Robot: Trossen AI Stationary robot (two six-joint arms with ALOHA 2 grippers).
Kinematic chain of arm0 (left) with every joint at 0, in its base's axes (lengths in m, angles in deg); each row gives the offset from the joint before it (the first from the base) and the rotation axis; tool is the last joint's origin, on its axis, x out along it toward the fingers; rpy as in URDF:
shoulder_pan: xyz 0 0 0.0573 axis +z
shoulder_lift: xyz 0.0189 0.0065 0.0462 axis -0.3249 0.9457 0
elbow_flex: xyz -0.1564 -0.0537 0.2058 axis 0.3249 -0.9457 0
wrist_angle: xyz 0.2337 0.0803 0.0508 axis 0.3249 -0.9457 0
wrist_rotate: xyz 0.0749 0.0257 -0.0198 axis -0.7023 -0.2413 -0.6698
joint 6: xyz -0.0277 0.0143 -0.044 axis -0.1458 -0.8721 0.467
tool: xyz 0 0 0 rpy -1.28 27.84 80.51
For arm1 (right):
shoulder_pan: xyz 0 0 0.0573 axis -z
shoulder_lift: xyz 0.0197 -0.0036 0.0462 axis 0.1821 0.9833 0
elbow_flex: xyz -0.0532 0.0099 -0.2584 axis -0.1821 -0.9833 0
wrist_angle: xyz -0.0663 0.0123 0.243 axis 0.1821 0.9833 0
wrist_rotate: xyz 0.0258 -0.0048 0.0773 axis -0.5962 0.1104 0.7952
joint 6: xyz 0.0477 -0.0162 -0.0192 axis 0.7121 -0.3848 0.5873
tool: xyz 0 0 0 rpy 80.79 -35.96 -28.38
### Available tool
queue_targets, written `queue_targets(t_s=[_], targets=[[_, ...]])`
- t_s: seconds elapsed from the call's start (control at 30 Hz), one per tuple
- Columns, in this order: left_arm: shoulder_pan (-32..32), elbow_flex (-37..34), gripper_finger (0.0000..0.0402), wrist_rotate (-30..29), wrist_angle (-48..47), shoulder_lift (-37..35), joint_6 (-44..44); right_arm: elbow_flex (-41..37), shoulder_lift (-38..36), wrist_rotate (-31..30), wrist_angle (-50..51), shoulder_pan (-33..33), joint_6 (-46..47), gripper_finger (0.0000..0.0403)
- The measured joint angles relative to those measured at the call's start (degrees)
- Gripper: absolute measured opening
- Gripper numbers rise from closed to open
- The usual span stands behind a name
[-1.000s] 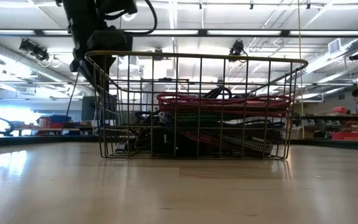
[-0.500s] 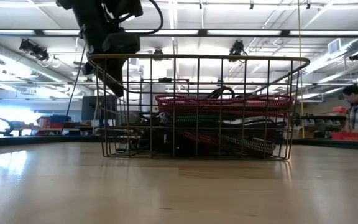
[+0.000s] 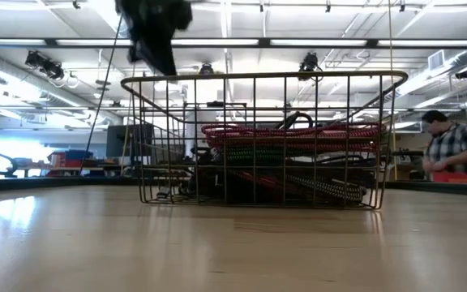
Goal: Pick and place USB-C Cables
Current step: Adjust the wire basket
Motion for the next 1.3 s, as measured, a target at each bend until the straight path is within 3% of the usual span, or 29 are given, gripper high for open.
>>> queue_targets(t_s=[0.17, 0.3, 0.37, 0.57, 0.73, 0.97, 1.13, 1.3], targets=[[-0.8, 9.9, 0.0000, -0.4, -11.4, -2.4, -3.7, 5.7, -1.7, -1.6, 10.7, 0.0, -1.7, 0.0000], [-3.1, 13.9, 0.0000, -0.4, -13.2, -6.5, -4.8, 9.3, -4.6, -4.1, 20.3, 0.0, -2.6, 0.0000], [-5.1, 13.4, 0.0000, -2.4, -14.2, -10.0, -2.6, 9.6, -7.4, -4.9, 23.6, 0.0, -2.4, 0.0000], [-15.0, 8.4, 0.0000, -16.7, -16.3, -21.8, 9.6, 7.1, -19.3, -8.1, 25.8, 0.7, 1.5, 0.0000], [-23.9, 6.7, 0.0000, -24.8, -15.6, -26.1, 11.6, 3.3, -27.6, -7.3, 25.8, 3.1, 3.8, 0.0000], [-34.0, -0.1, 0.0000, -32.7, -14.7, -31.6, 17.1, 1.9, -27.9, -1.4, 26.5, 7.9, 6.1, 0.0000], [-37.6, -8.2, 0.0000, -32.4, -7.3, -35.9, 15.2, 1.7, -27.9, 0.0, 21.4, 10.7, 6.3, 0.0000], [-38.2, -16.4, 0.0000, -23.6, -2.4, -42.7, 17.3, 1.6, -27.9, 1.3, 19.7, 13.9, 8.9, 0.0000]])
